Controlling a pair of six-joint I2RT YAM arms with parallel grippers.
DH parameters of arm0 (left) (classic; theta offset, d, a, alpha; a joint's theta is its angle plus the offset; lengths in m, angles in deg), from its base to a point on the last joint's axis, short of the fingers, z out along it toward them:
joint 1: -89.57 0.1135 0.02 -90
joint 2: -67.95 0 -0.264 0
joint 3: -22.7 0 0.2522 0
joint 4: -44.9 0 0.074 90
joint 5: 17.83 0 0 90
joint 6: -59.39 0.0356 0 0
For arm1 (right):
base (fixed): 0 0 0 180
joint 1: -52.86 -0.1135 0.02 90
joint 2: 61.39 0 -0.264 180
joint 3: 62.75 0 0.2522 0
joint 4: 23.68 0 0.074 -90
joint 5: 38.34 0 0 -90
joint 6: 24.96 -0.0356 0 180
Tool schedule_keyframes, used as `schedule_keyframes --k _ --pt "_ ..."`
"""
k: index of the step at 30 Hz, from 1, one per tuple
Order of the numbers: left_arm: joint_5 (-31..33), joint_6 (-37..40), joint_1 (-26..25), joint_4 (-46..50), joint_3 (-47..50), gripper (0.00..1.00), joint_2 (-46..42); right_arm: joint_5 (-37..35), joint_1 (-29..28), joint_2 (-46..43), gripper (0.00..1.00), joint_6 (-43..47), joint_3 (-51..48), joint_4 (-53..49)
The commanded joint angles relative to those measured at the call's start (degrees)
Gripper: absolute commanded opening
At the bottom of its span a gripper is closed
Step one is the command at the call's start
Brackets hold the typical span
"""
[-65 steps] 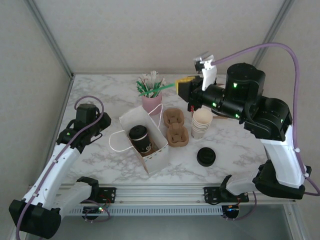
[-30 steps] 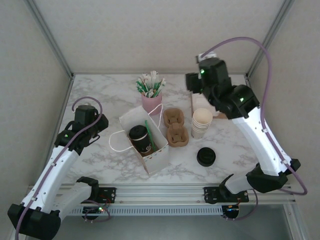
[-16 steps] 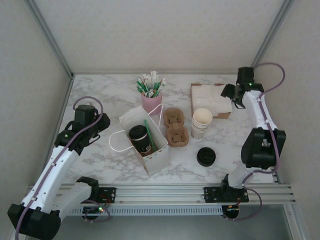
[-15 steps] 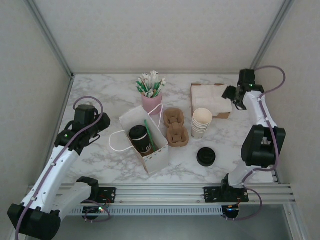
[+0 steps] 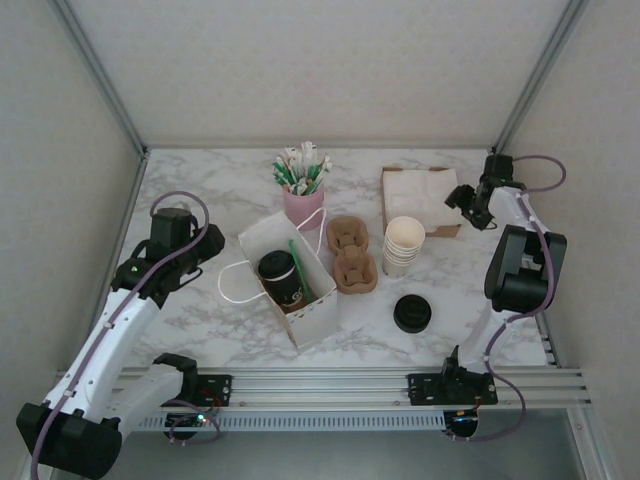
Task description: Pack the takeout coffee
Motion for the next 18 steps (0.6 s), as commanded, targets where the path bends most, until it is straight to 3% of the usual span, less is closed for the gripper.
schedule_keyframes --k 1,6,8,10,14,18 --pt "-0.6 1.1 -0.5 -0.6 0.2 0.48 -0.6 0.8 0.5 1.7 0.7 0.2 -0.1 0.4" --pt "-0.7 0.9 -0.5 -0.5 0.2 0.48 -0.4 2.0 0.5 3.3 0.65 0.2 0.0 0.3" --pt "-0.6 0.8 -0.5 -0.4 0.2 0.48 -0.4 2.9 0.5 2.7 0.58 0.2 -0.4 0.8" --pt "-0.6 0.7 -0.5 -0.4 0.2 0.48 -0.4 3.0 0.5 1.9 0.44 0.2 -0.5 1.0" --pt "-0.6 0.7 -0.5 -0.4 0.2 0.48 -0.3 3.4 0.5 0.9 0.35 0.2 -0.4 0.8" --pt "-0.7 0.6 -0.5 -0.4 0.1 0.47 -0.4 3.4 0.5 -0.6 0.18 0.2 -0.1 0.4"
